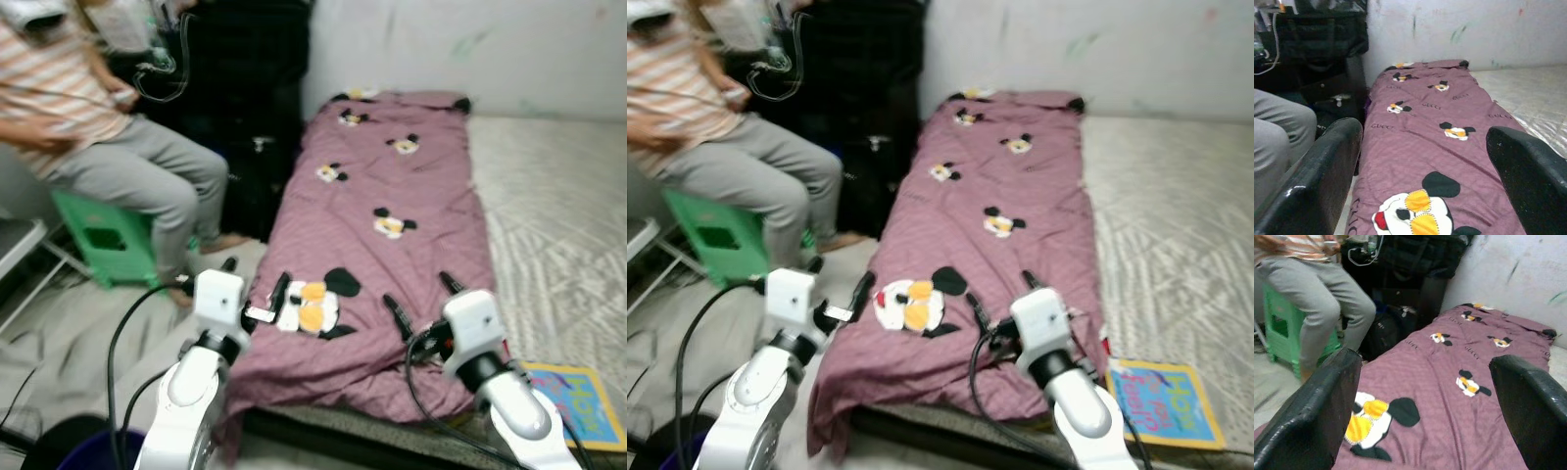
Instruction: Clean up the room
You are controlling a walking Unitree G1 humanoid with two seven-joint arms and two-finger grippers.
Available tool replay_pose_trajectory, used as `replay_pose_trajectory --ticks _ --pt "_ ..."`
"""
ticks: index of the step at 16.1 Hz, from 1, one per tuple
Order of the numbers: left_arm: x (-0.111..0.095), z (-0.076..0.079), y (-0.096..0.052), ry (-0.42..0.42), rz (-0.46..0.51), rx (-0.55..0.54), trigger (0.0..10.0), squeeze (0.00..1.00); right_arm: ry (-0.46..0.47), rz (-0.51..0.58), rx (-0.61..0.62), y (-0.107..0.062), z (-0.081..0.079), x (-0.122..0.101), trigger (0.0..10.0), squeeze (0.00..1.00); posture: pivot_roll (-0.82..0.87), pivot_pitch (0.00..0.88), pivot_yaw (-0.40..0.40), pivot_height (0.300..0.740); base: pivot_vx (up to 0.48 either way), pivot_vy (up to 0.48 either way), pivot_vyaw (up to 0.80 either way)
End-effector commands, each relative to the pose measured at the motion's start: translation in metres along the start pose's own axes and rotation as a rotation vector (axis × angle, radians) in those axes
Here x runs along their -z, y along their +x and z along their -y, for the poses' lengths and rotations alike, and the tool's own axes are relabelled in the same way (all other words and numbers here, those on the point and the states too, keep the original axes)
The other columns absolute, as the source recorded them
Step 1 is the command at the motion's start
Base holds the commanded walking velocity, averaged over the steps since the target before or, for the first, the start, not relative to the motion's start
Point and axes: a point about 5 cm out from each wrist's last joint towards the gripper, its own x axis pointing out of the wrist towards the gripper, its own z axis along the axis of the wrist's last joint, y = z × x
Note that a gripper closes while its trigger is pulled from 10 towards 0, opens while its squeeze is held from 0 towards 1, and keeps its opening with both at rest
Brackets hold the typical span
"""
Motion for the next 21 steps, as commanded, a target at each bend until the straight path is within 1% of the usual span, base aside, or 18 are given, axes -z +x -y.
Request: replay_pose_trajectory --ticks 1,3,5,6,9,11,13,16,21 --pt "0.002 -0.009 -0.002 0.015 -0.019 -0.029 10.0 0.0 0.021 0.023 0.009 0.012 -0.007 -0.003 10.0 0.0 -0.06 0.0 0.045 0.74 0.0 0.0 0.0" --pt "0.001 -0.01 -0.003 0.019 -0.02 -0.019 10.0 0.0 0.035 0.037 0.045 0.017 -0.009 -0.004 10.0 0.0 -0.06 0.003 0.052 0.74 0.0 0.0 0.0" --pt "0.0 -0.01 -0.001 0.02 -0.02 -0.017 10.0 0.0 0.038 0.039 0.068 0.02 -0.008 -0.004 10.0 0.0 -0.06 0.012 0.051 0.74 0.0 0.0 0.0" --pt "-0.001 -0.01 0.0 0.018 -0.021 -0.017 10.0 0.0 0.054 0.03 0.086 0.022 -0.007 -0.003 10.0 0.0 -0.05 0.02 0.05 0.74 0.0 0.0 0.0" --pt "0.002 -0.004 0.0 -0.006 -0.033 -0.014 10.0 0.0 0.058 0.026 0.11 0.027 -0.005 0.0 10.0 0.0 -0.05 0.035 0.055 0.74 0.0 0.0 -0.7" --pt "0.003 -0.001 -0.002 -0.013 -0.041 -0.003 10.0 0.0 0.061 0.029 0.117 0.029 -0.005 0.0 10.0 0.0 -0.05 0.035 0.058 0.74 0.0 0.0 -0.24" --pt "0.003 -0.001 -0.002 -0.016 -0.041 0.003 10.0 0.0 0.063 0.03 0.118 0.03 -0.005 0.0 10.0 0.0 -0.05 0.035 0.058 0.74 0.0 0.0 0.0" --pt "0.001 -0.001 -0.002 -0.013 -0.038 0.001 10.0 0.0 0.058 0.026 0.117 0.03 -0.004 0.002 10.0 0.0 -0.04 0.04 0.046 0.74 0.0 0.0 -0.62" --pt "0.001 0.0 -0.001 -0.019 -0.035 -0.006 10.0 0.0 0.046 0.024 0.114 0.029 -0.003 0.003 10.0 0.0 -0.04 0.037 0.04 0.74 0.0 0.0 0.0"
